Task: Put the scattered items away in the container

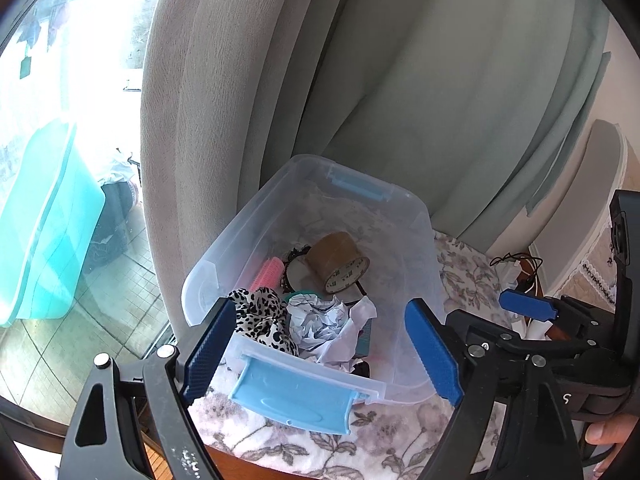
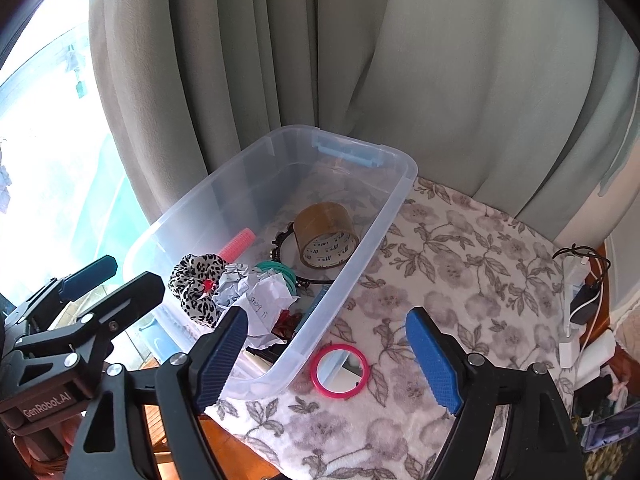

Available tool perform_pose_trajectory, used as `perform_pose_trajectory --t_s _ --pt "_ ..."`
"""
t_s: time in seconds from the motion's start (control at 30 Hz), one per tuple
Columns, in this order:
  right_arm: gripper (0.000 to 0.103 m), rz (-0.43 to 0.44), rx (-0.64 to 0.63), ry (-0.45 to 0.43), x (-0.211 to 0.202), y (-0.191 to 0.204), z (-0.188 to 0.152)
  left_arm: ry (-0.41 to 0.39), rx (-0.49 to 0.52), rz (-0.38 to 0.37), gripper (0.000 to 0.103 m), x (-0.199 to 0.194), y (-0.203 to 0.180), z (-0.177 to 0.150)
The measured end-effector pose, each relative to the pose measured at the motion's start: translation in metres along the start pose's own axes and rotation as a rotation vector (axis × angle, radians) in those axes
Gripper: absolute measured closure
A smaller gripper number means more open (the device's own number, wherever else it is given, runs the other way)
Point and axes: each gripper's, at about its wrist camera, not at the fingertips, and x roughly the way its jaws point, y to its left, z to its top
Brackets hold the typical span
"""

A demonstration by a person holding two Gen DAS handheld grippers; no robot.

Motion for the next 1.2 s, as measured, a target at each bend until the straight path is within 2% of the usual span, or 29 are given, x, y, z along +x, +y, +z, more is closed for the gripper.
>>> perform_pose_trajectory --t_s 0.3,0.53,0.63,0.73,0.9,1.2 --pt "0.019 0.019 0.000 -0.019 -0.006 0.000 -0.003 -0.012 0.011 -0.005 0.016 -0.005 -0.001 0.002" --pt "0.019 0.026 0.011 -0.062 0.005 -0.033 -0.040 -0.026 0.023 -0.002 0.016 -0.002 -0.002 0.001" --pt "0.019 0.011 0.034 -0.012 0.029 -0.051 -0.064 -0.032 0.028 0.000 0.016 -0.001 -0.002 0.001" --pt "0.019 0.052 0.079 0.057 0.060 -0.060 -0.081 -0.030 0.024 -0.002 0.016 0.004 -0.004 0.000" --pt "0.019 0.091 0.006 0.139 0.102 -0.044 -0.098 -0.032 0.038 -0.003 0.016 0.013 -0.008 -0.001" --pt "0.019 0.080 -0.058 0.198 0.150 -0.024 -0.110 -0.020 0.049 -0.001 0.016 0.026 -0.008 0.001"
